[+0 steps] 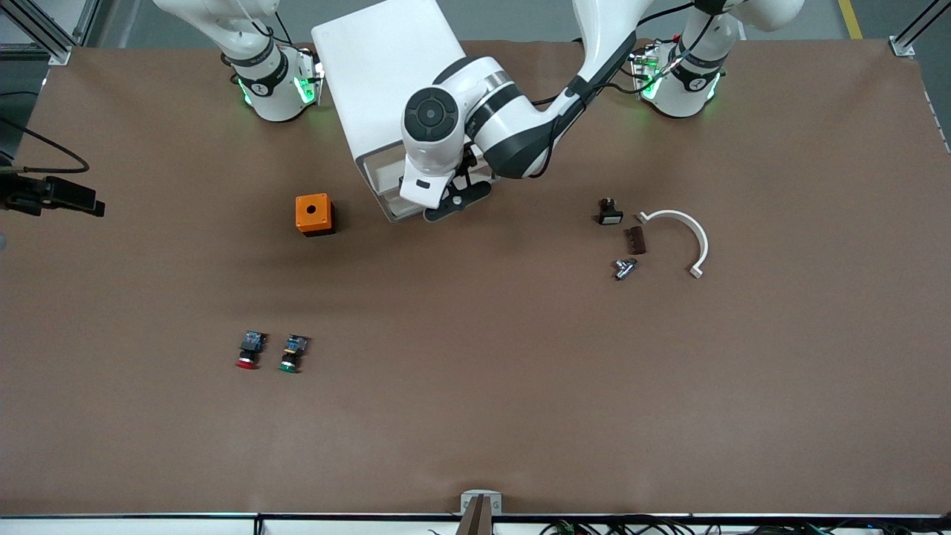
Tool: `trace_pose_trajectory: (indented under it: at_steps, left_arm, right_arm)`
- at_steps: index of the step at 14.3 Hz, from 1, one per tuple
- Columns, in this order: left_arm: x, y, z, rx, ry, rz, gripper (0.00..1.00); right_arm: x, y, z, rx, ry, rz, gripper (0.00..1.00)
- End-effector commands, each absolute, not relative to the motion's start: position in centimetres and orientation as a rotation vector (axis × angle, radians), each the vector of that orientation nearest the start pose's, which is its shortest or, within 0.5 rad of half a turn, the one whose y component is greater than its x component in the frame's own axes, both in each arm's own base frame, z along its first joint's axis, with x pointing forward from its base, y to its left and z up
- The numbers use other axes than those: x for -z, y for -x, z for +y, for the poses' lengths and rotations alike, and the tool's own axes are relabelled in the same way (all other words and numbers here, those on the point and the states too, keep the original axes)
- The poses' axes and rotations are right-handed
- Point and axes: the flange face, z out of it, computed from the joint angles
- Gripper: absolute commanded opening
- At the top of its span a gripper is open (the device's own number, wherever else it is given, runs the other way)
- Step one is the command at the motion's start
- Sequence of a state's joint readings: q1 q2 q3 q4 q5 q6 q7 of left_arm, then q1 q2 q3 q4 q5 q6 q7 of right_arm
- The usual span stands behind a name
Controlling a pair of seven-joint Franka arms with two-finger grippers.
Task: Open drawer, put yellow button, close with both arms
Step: 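Push the drawer closed with the left gripper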
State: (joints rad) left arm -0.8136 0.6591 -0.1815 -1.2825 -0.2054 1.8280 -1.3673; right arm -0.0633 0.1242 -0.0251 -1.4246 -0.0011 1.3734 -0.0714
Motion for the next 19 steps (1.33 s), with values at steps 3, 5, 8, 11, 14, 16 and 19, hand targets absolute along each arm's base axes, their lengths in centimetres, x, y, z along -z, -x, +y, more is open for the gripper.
trace_pose_trajectory:
  at_steps: [3,5,8,11,14,16,19]
  left_arm:
    - [-35.9,-38.8,-61.0,-0.689,3.019,-0.803,1.0]
    - [-35.2,-38.6,-61.1,-0.729,3.003,-0.867,1.0]
    - [-34.2,-38.2,-61.1,-0.845,2.971,-0.936,1.0]
    - [-33.4,-38.1,-61.0,-0.868,2.955,-0.97,1.0]
    - [-34.0,-38.7,-60.6,-0.865,2.964,-0.988,1.0]
    - [-34.4,-39.5,-60.2,-0.844,2.983,-0.986,1.0]
    - [-36.6,-43.8,-57.1,-0.729,3.011,-1.061,1.0]
  right_arm:
    - [-62.3,-55.2,-0.5,-0.256,3.142,0.019,1.0]
    - [-62.5,-55.3,0.3,-0.241,3.151,0.085,1.0]
    - [-63.4,-54.9,-0.8,-0.205,3.151,0.116,1.0]
    - [-64.2,-54.3,-1.5,-0.179,3.15,0.136,1.0]
    - [-65.3,-53.8,-1.7,-0.106,3.151,0.143,1.0]
    - [-65.6,-53.6,-2.5,-0.094,3.149,0.157,1.0]
    - [-66.3,-52.9,-2.5,-0.063,3.143,0.158,1.0]
